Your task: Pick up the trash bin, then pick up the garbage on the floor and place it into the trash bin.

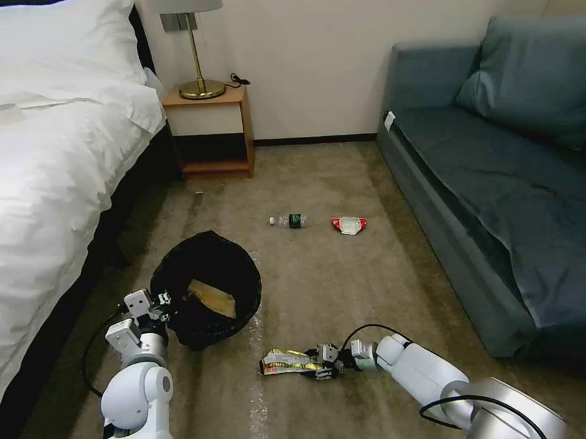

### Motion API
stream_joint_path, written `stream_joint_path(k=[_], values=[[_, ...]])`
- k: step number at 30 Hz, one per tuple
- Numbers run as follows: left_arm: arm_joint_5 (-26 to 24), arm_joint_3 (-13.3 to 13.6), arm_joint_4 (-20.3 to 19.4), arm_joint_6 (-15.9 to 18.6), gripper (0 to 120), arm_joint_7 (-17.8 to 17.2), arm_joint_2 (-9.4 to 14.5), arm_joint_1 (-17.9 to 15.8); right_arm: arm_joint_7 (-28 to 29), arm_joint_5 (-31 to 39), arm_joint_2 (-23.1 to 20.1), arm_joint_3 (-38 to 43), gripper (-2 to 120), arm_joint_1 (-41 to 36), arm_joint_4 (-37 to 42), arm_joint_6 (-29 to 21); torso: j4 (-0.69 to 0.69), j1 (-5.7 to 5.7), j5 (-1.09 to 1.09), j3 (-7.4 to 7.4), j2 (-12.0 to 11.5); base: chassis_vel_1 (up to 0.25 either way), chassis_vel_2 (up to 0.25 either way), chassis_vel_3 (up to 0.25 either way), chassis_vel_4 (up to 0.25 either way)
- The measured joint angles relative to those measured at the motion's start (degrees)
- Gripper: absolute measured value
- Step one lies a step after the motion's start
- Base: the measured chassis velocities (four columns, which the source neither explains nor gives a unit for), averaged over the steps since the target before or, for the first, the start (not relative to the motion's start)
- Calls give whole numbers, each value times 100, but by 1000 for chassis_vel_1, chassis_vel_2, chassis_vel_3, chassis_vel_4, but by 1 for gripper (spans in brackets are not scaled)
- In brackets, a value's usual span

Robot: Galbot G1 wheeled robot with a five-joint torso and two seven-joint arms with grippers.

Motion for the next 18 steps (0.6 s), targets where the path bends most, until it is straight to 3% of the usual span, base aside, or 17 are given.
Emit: stream_joint_path(k=[6,7,8,11,14,15,18], values=[[-5,-7,26,-11,4,-2,3,-11,10,103,-29,54,49,69,104,-63,5,1,7,0,-2,0,0,0,0],[-6,-18,26,-13,4,0,5,-15,29,109,-57,90,45,86,147,-90,7,0,1,-1,-2,-8,4,53,3],[-8,-23,30,-18,4,-3,7,-20,8,120,-76,116,39,76,205,-83,0,1,-10,0,-2,-19,47,53,3],[-11,-20,49,-17,4,-2,15,-28,-73,173,-88,173,32,55,383,-6,1,1,7,0,-2,-6,16,18,1],[-12,-20,55,-17,4,0,18,-35,-102,186,-92,184,25,52,421,22,0,1,-3,0,-2,0,0,0,0],[-13,-21,58,-18,4,-2,20,-39,-138,188,-87,182,15,36,425,61,-1,1,-1,0,-2,0,0,0,0],[-14,-19,57,-17,4,-1,20,-42,-150,188,-76,178,12,33,428,73,-1,1,2,0,-2,0,0,0,0]])
